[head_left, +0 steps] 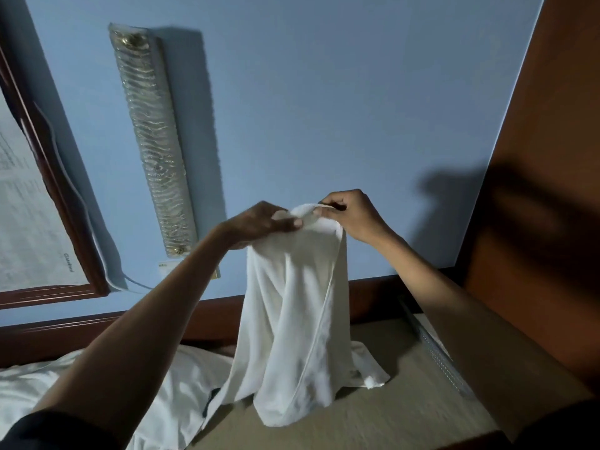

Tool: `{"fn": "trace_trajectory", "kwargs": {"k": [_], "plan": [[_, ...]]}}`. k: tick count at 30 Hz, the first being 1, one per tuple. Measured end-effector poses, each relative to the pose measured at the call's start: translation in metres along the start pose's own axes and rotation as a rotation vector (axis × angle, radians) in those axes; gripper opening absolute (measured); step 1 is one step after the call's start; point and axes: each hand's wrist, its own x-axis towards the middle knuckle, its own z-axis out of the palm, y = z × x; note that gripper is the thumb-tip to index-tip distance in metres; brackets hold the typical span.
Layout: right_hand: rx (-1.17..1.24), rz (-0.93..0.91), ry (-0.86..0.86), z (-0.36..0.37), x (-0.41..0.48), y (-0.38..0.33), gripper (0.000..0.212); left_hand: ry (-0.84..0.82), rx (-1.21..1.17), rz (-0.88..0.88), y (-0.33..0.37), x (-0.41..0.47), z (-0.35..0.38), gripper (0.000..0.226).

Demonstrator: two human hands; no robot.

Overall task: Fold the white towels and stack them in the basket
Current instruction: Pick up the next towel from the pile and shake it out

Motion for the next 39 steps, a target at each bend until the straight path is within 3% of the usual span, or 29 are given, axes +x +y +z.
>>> {"fn": "trace_trajectory", "kwargs": {"k": [2,5,8,12,15,17,18,21,22,24,26,30,36,39], "plan": [[-0.027,0.005,0.005,0.005,-0.007,0.01,0.021,0.046,-0.011,0.074,0.009,0.004,-0.005,0.053],[-0.097,0.058,-0.006,0.018,-0.015,0.025,0.036,0.126,-0.059,0.145,0.022,0.01,-0.003,0.048],[-0.079,0.159,-0.003,0.034,-0.022,0.037,0.026,0.22,-0.193,0.194,0.022,0.013,-0.004,0.05],[0.199,0.332,-0.138,0.045,-0.034,0.048,0.025,0.403,-0.329,0.164,0.004,0.013,-0.015,0.037],[0.268,0.328,-0.065,0.038,-0.027,0.04,0.027,0.575,-0.143,0.018,-0.018,0.015,-0.03,0.036],[0.297,0.304,0.021,0.03,-0.019,0.026,0.029,0.497,0.114,-0.165,-0.028,0.011,-0.037,0.033],[0.315,0.281,0.043,0.027,-0.013,0.018,0.028,0.405,0.218,-0.232,-0.029,0.008,-0.038,0.042],[0.333,0.143,-0.006,0.018,0.003,-0.007,0.03,0.044,0.296,-0.141,-0.016,0.002,-0.025,0.089],[0.325,0.105,-0.052,0.016,0.008,-0.015,0.031,-0.075,0.228,-0.099,-0.009,0.0,-0.017,0.089],[0.293,0.08,-0.141,0.01,0.012,-0.032,0.027,-0.211,0.105,-0.066,0.001,0.003,-0.007,0.06],[0.291,0.073,-0.155,0.003,0.011,-0.037,0.025,-0.195,0.077,-0.026,0.011,0.002,-0.007,0.043],[0.279,0.103,-0.123,-0.007,0.002,-0.017,0.015,-0.085,-0.009,0.049,0.019,0.005,-0.022,0.054],[-0.025,0.163,-0.103,0.017,-0.015,0.033,0.006,0.118,-0.262,0.175,0.03,0.016,-0.02,0.043],[0.197,0.321,-0.268,0.024,-0.031,0.036,0.021,0.196,-0.39,0.191,0.031,0.017,-0.022,0.031]]}}
